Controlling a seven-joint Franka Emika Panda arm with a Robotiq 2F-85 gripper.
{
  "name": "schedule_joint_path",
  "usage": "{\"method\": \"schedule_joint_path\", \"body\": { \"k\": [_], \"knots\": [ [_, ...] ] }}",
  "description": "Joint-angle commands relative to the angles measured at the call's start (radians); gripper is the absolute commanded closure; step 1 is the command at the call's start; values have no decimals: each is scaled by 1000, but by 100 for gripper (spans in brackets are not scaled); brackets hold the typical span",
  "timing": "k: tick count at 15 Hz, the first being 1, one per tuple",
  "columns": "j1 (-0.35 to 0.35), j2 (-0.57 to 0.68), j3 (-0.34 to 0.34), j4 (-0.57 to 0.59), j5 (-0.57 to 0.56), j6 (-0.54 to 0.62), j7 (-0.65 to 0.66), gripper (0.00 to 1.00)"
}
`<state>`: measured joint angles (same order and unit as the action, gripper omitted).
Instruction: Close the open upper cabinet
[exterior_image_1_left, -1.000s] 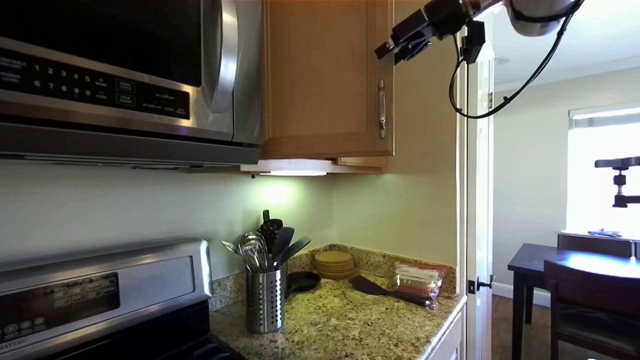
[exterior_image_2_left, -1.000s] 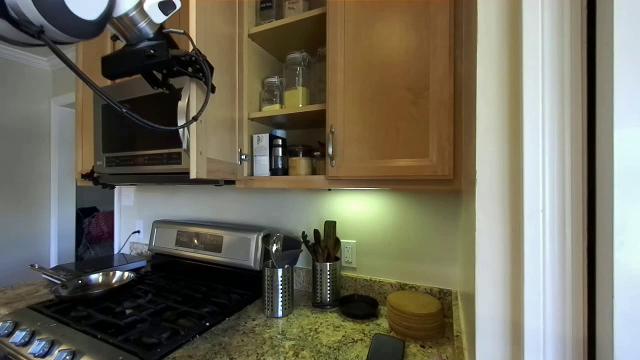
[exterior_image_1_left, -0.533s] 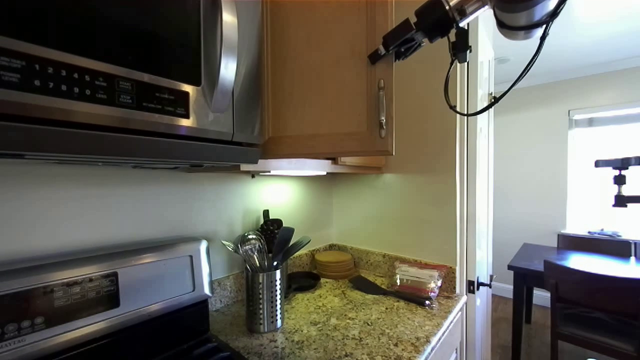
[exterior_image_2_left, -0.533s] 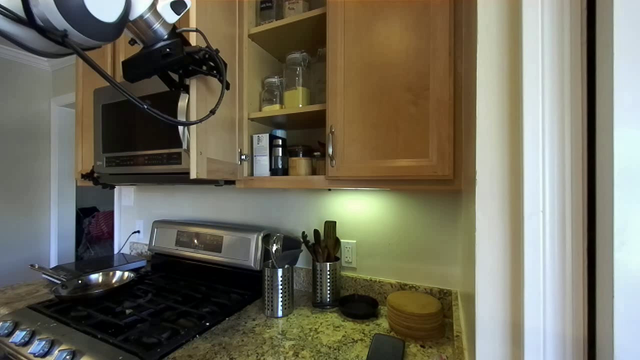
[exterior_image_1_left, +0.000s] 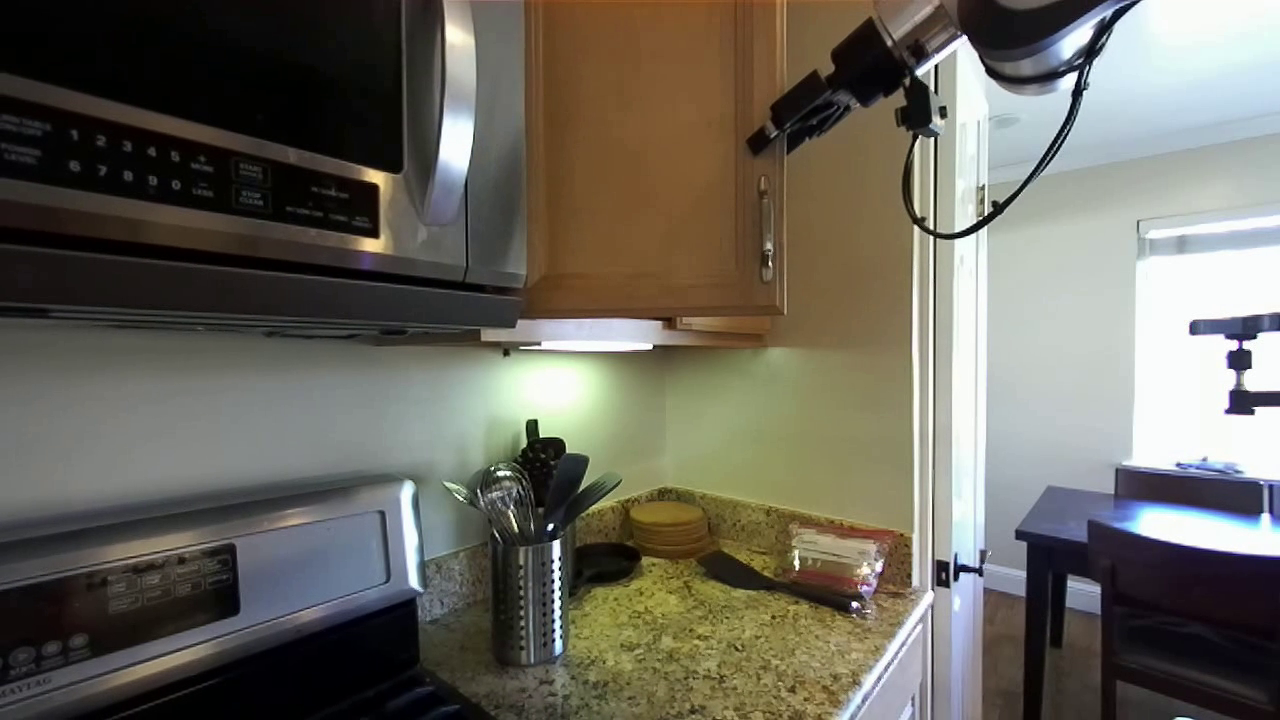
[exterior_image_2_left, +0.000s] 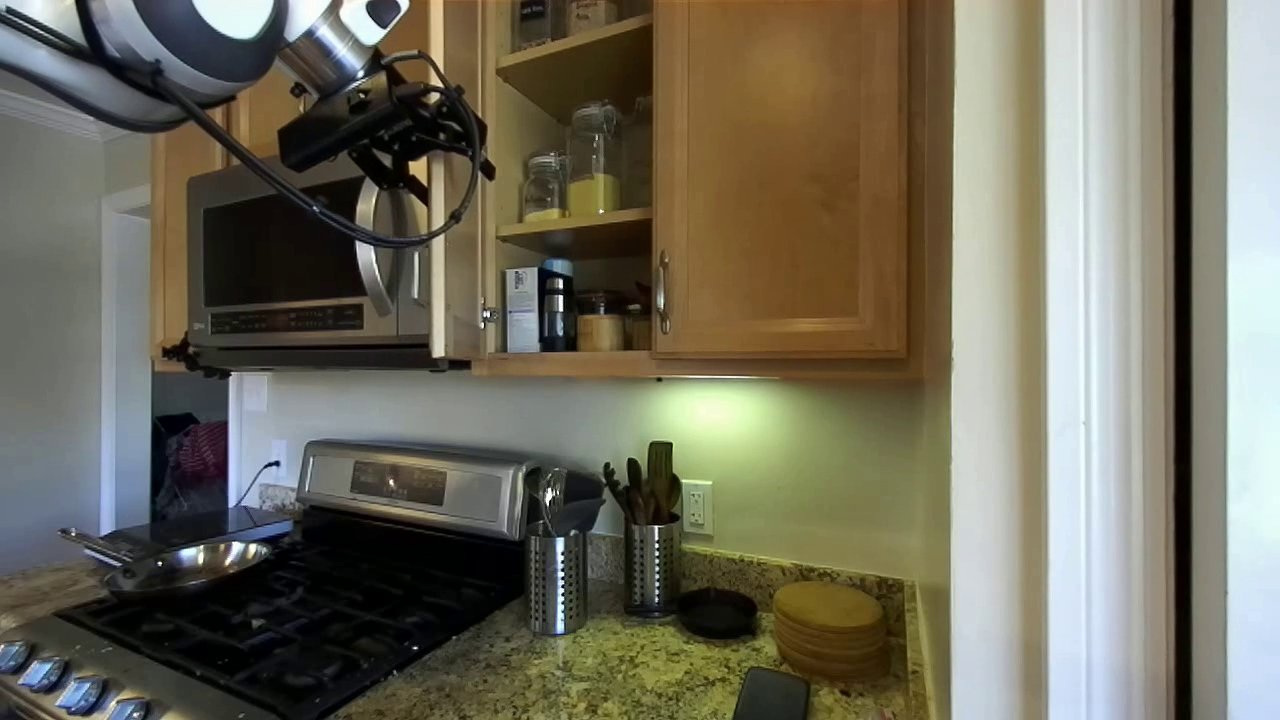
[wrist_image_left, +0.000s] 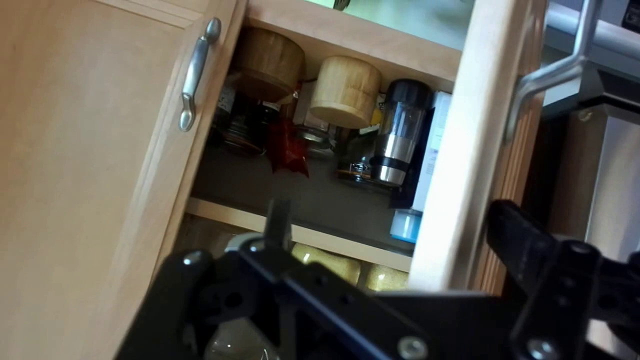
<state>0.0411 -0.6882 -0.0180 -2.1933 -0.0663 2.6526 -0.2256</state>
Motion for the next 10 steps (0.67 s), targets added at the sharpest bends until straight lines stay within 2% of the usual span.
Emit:
{"method": "schedule_joint_path", "body": {
  "k": [1,5,6,10],
  "knots": [
    [-44,25,13,5,-46,31,36,0],
    [-77,75,21,14,-86,46,55,0],
    [-119,99,37,22,-120,61,75,0],
    [-202,190,54,71,-194,58,140,0]
  ]
}}
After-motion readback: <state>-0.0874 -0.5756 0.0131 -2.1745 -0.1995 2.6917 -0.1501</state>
